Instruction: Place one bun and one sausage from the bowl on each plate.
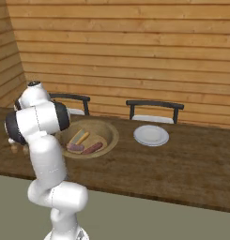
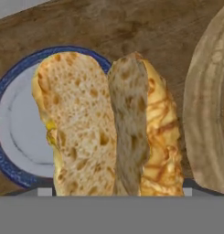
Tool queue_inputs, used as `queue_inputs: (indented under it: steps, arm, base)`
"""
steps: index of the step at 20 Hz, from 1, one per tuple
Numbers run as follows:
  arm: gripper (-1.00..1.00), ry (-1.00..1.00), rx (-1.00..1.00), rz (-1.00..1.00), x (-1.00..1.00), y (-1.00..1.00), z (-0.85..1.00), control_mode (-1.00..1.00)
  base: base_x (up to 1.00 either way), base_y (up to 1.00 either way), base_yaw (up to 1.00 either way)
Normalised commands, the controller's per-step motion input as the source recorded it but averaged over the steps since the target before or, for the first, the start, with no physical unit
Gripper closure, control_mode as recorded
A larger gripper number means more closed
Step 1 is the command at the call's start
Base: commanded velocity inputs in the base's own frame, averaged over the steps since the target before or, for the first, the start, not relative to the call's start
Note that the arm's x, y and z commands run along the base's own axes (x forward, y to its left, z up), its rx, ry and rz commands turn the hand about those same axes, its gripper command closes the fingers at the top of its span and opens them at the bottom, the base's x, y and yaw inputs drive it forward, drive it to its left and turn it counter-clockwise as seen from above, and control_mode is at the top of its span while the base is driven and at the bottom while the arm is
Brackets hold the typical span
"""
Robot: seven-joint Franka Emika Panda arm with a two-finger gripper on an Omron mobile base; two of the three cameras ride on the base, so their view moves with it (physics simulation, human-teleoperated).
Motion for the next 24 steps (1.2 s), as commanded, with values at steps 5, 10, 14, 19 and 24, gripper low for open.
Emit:
queue_inputs:
  steps: [5, 10, 14, 19, 24]
  arm:
    - [1.0, 0.04, 0.0, -0.04, 0.75, 0.57, -0.28, -1.0]
    - [-1.0, 0.06, -0.02, -0.01, 0.35, 0.24, -0.18, -1.0]
    - [-1.0, 0.01, 0.0, 0.0, -0.02, -0.23, -0.05, -1.0]
    - [-1.0, -0.01, 0.0, 0.0, -0.08, -0.62, 0.0, -1.0]
    - [-1.0, -0.13, 0.09, 0.0, -0.31, -0.7, 0.55, -1.0]
  base:
    - [0.0, 0.0, 0.0]
    - [0.0, 0.0, 0.0]
    - [0.0, 0.0, 0.0]
    - [0.0, 0.0, 0.0]
    - [0.0, 0.0, 0.0]
